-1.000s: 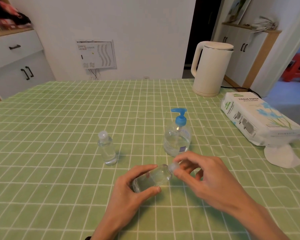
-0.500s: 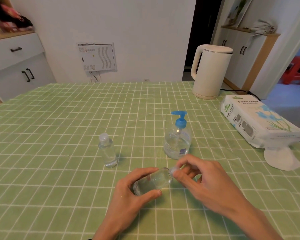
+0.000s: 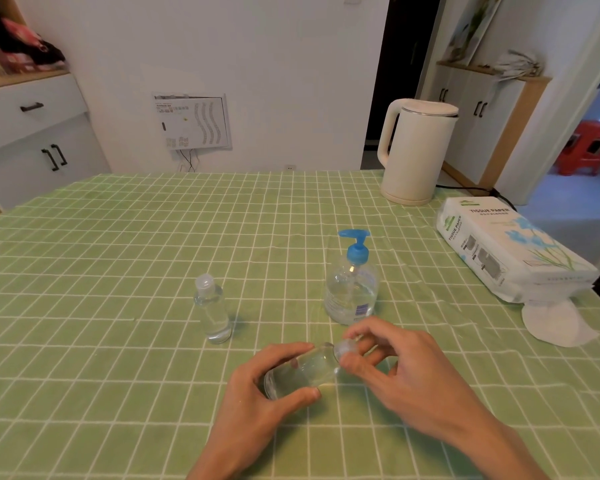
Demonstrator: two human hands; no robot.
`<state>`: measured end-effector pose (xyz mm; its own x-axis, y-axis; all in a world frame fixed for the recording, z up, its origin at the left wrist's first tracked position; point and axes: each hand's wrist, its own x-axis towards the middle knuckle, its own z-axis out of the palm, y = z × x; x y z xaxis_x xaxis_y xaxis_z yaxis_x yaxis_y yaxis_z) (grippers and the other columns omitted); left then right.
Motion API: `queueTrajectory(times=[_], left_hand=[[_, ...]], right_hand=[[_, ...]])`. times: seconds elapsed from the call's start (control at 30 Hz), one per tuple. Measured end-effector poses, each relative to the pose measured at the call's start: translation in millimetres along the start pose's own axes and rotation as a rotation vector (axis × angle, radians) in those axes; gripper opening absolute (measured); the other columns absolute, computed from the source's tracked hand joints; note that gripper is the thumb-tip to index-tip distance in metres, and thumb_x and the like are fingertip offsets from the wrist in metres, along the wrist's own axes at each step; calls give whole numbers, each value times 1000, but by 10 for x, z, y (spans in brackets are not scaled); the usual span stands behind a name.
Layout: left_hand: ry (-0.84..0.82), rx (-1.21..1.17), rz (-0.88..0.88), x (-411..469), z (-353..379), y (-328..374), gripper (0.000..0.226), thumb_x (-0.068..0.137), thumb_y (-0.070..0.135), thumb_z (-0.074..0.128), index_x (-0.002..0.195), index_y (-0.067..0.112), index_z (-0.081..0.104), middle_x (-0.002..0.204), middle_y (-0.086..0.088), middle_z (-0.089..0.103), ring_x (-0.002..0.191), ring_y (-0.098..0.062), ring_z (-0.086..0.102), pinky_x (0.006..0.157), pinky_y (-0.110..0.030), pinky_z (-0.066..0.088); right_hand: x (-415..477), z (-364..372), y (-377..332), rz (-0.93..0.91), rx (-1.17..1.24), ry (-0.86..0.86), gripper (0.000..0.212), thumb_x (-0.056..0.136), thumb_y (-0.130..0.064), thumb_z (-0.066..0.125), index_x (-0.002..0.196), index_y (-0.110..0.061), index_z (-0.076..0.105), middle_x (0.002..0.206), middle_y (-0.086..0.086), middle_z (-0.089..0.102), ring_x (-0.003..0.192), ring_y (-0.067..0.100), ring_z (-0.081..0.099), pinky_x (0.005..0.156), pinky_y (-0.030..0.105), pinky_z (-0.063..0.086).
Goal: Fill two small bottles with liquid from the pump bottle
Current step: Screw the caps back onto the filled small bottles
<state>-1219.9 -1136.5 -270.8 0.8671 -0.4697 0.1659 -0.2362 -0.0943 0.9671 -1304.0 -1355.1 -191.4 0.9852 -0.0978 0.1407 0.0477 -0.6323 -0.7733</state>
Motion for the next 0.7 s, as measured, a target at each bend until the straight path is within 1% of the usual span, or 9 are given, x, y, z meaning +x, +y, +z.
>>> queueTrajectory(times=[0.07,0.13,0.2,0.3,0.33,0.43,0.53,0.63,0.7], left_hand=[[4,-6,-2,-4,2,7,53,71,36,92,121,37,76,122,3,78,117,-22,72,103,-45,57],[2,-8,-4,-7,4,12,53,70,36,92,121,38,76,122,4,78,118,-21,72,103,-45,57],[-4,-9,-5,-11,6,18,53,70,35,92,120,38,77,122,4,78,118,-21,72,103,-44,56],[0,-15,-7,-17,3,35,52,70,33,92,120,37,77,123,3,78,118,-21,72,104,-45,57],[0,-15,-8,-17,3,36,52,71,32,92,120,37,77,123,3,78,117,-21,72,104,-45,57],[-13,-15,-6,-17,5,37,52,71,30,92,121,35,77,123,4,78,118,-20,72,103,-44,57],[-4,-20,-7,-15,7,45,52,71,31,92,120,36,77,123,3,78,118,-21,72,103,-42,56],[-3,-12,3,-13,7,39,52,70,32,91,120,37,77,122,4,78,118,-20,72,102,-39,56],[-8,-13,3,-13,11,38,52,71,31,92,121,37,77,123,4,78,118,-20,72,102,-38,56]], right_hand=[[-5,3,-3,-5,2,2,39,86,-76,62,120,-58,65,106,-29,73,91,2,75,67,13,52],[-2,1,1,-3,-20,5,35,89,-75,59,113,-51,70,103,-28,74,91,1,75,66,14,52],[-2,-9,6,7,-18,21,41,87,-80,58,106,-47,72,98,-27,76,89,0,74,67,12,52],[-11,-11,-2,6,5,13,44,85,-80,60,121,-54,66,101,-27,76,89,2,75,68,12,52],[-12,-7,-3,7,-2,8,42,86,-77,61,121,-55,66,102,-27,76,90,2,75,69,12,53],[-10,-10,14,25,-11,15,35,87,-75,62,106,-48,73,96,-26,77,88,1,75,68,13,52],[-13,1,6,17,5,-12,40,85,-75,62,118,-52,69,97,-25,77,87,2,75,68,13,52],[-8,22,21,14,-17,-10,36,84,-75,59,109,-50,69,92,-24,77,83,3,74,64,16,52],[-7,16,34,25,8,7,41,81,-80,60,107,-49,69,90,-21,77,81,4,74,64,18,51]])
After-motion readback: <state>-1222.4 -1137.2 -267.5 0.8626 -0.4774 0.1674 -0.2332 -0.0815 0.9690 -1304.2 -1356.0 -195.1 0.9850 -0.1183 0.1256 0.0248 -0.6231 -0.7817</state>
